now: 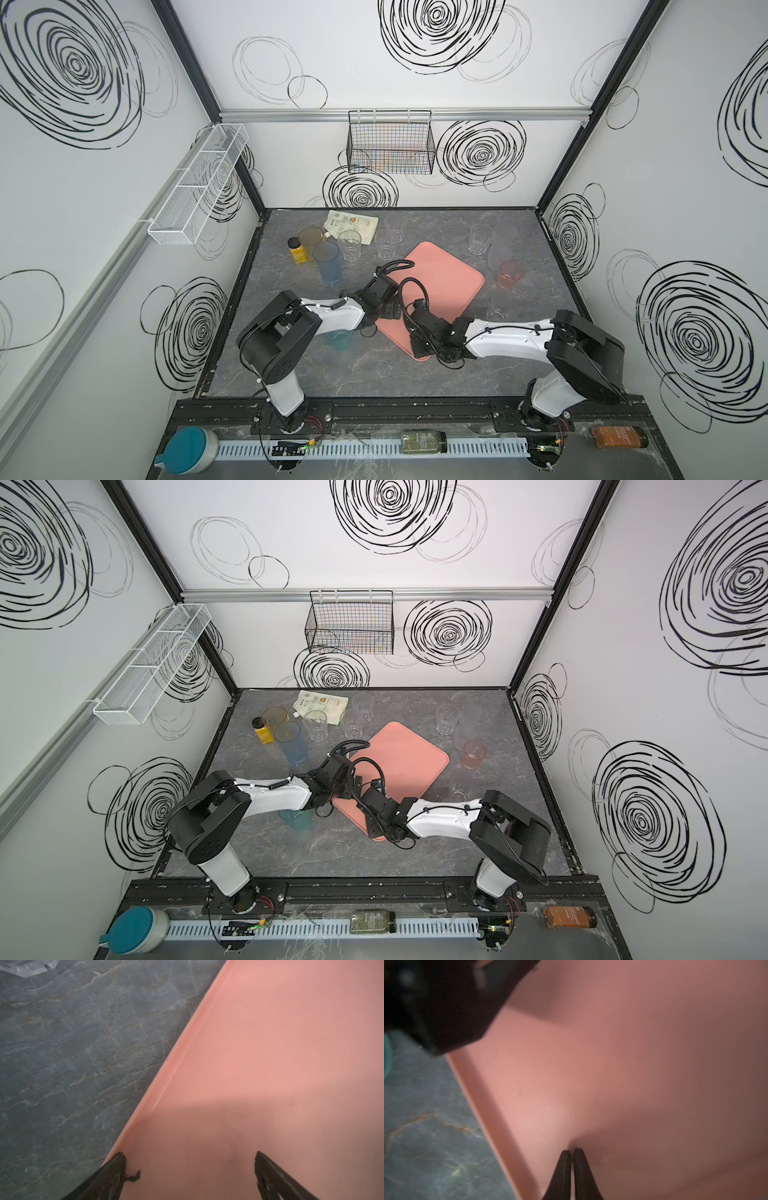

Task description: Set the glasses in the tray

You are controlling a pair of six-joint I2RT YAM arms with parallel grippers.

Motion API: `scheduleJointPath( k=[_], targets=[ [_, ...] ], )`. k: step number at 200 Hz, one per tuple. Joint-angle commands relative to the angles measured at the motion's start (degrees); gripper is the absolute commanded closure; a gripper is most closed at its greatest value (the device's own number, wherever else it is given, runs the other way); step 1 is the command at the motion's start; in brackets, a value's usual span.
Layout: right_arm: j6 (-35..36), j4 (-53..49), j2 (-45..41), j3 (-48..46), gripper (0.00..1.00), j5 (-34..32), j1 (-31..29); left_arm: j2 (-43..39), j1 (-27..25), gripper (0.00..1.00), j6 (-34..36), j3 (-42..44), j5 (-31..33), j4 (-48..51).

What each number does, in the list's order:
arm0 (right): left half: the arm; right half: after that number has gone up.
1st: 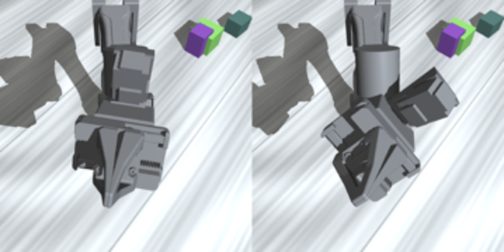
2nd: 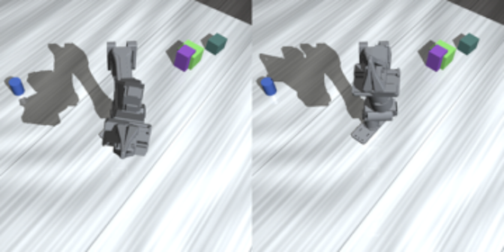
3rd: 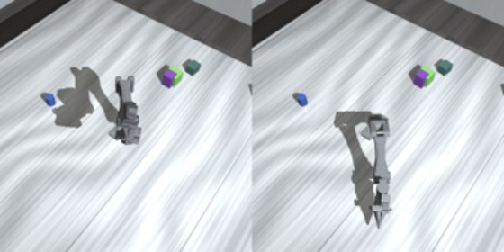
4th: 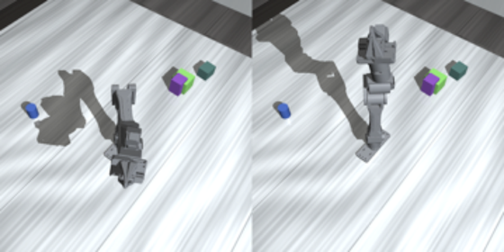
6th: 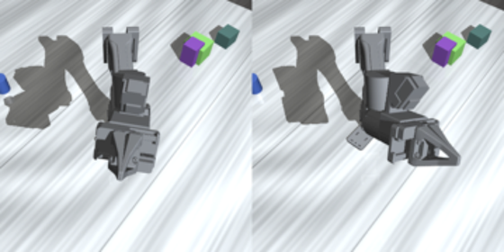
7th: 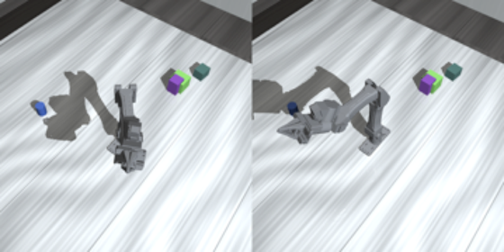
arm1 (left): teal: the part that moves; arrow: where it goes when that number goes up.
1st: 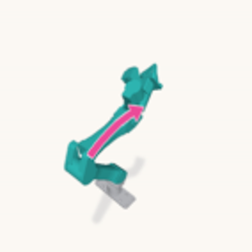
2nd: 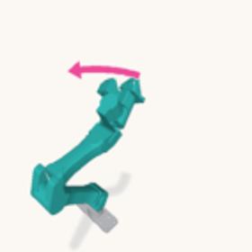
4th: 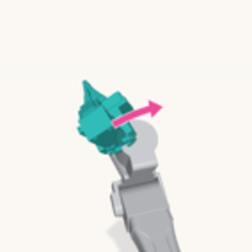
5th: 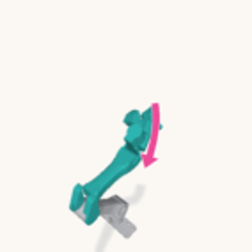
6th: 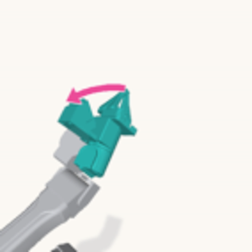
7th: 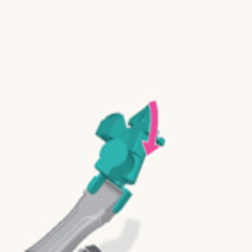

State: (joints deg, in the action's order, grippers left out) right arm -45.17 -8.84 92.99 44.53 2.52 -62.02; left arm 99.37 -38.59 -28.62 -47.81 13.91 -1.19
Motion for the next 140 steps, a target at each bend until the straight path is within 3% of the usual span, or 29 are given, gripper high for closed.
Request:
scheduleJointPath(
  k=[1, 67, 106, 140],
  targets=[
    [-3.0, 0.2, 6.1, -0.5, 0.89, 8.7, -2.8, 2.3, 2.5, 0.01, 0.6, -1.6, 0.8, 1.7],
    [2.3, -0.1, 10.6, 9.7, 0.88, 10.8, -3.4, 3.5, 5.1, 0.00, 3.3, -8.0, 1.3, 4.0],
    [5.5, -6.8, -1.0, 6.9, 0.80, 6.7, 2.7, -2.6, 4.8, 0.00, 3.8, -9.1, 0.8, 5.4],
    [10.3, -15.9, -13.0, 3.0, 0.72, 3.2, 13.9, -10.1, 3.6, 0.00, 3.5, -7.8, 0.2, 7.3]
  ],
)
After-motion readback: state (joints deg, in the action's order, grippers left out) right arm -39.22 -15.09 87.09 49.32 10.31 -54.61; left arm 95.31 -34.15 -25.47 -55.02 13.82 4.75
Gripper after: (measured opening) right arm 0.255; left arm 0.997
